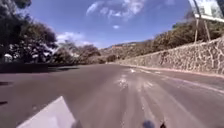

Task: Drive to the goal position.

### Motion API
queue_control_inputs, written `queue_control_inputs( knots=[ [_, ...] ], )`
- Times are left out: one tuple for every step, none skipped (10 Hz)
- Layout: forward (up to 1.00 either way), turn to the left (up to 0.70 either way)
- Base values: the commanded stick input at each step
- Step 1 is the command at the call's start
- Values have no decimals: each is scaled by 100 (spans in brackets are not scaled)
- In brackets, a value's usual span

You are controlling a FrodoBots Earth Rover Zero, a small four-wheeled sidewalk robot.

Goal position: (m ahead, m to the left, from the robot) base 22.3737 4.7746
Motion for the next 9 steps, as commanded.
queue_control_inputs(
  knots=[
    [50, 0],
    [50, 0],
    [50, 0],
    [50, 0],
    [50, 0],
    [50, 0],
    [50, 0],
    [50, 0],
    [50, 0]
  ],
)
